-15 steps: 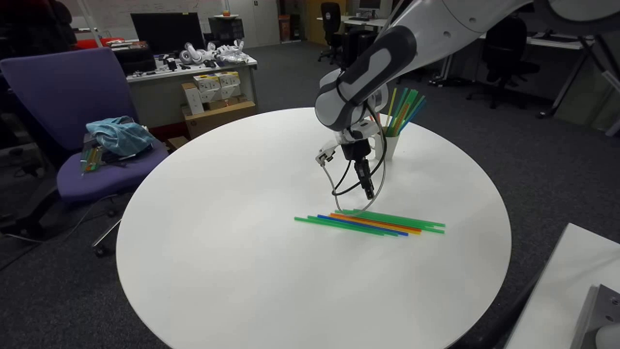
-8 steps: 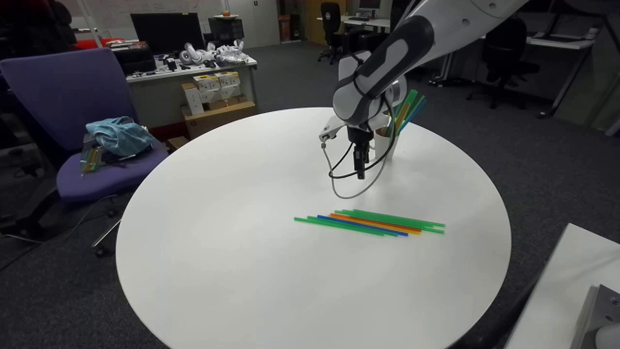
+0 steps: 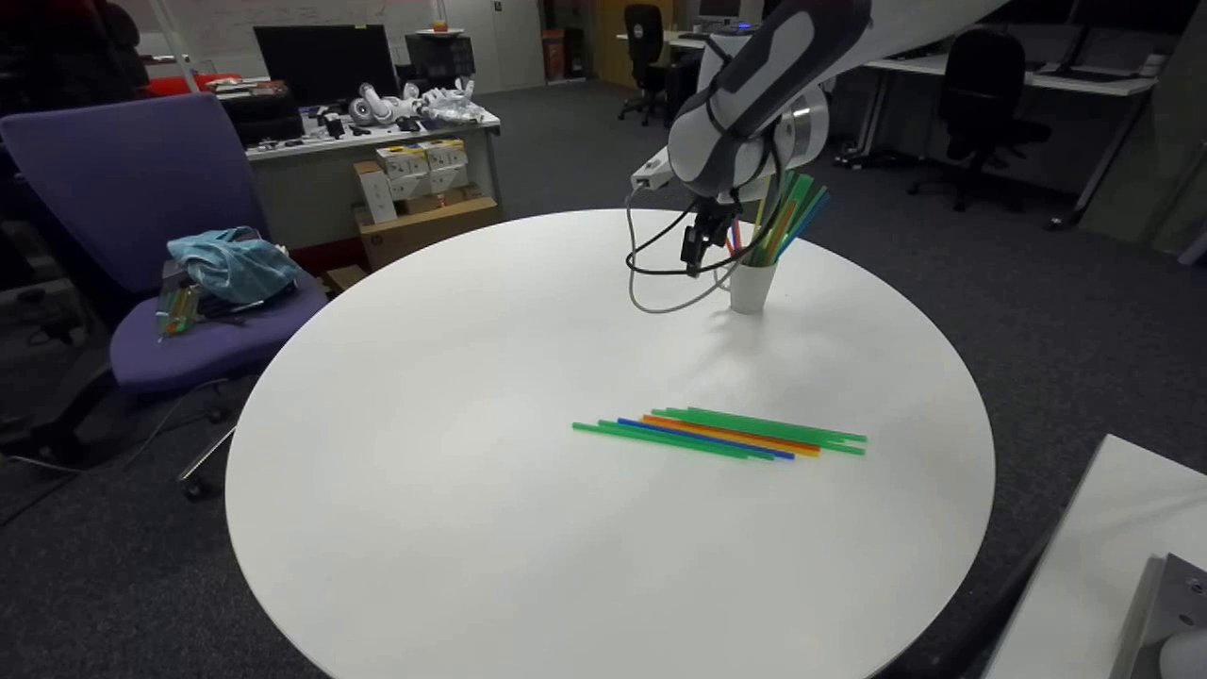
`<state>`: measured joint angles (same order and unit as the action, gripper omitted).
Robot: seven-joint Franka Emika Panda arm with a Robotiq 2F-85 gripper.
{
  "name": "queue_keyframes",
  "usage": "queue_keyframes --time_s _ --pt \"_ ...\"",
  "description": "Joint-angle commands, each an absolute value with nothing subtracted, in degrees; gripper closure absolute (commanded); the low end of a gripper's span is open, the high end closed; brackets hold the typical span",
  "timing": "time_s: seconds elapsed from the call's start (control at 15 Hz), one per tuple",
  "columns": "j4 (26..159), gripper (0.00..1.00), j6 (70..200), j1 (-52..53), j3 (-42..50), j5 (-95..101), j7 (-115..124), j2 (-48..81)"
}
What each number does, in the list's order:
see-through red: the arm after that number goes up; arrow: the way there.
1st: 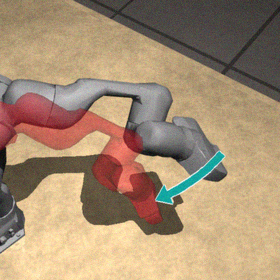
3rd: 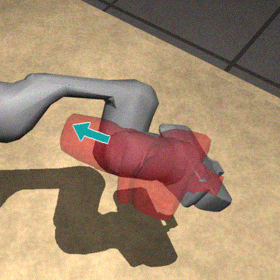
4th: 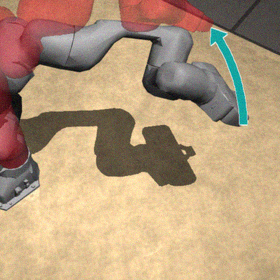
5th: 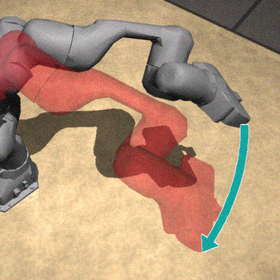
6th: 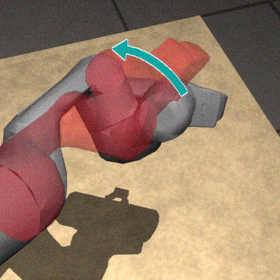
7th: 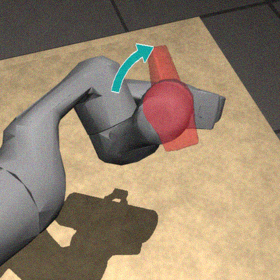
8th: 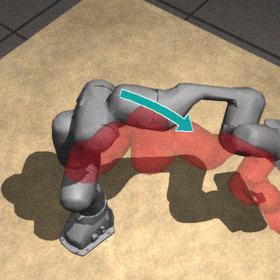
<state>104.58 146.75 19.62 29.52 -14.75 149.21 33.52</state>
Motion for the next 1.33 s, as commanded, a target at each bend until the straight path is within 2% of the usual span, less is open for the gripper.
queue_keyframes --time_s 0.0,0.27,0.47,0.73,1.27 --pt "109.96 0.00 152.22 32.40 43.71 -27.78 149.20 32.94" --pt "113.00 0.00 157.08 44.75 56.44 -45.10 149.14 37.91" --pt "113.68 0.00 161.34 50.15 61.07 -58.37 149.13 43.91" --pt "111.65 0.00 165.13 52.85 63.38 -72.24 149.11 53.81" --pt "108.95 0.00 165.73 54.26 67.87 -83.96 149.11 70.36"
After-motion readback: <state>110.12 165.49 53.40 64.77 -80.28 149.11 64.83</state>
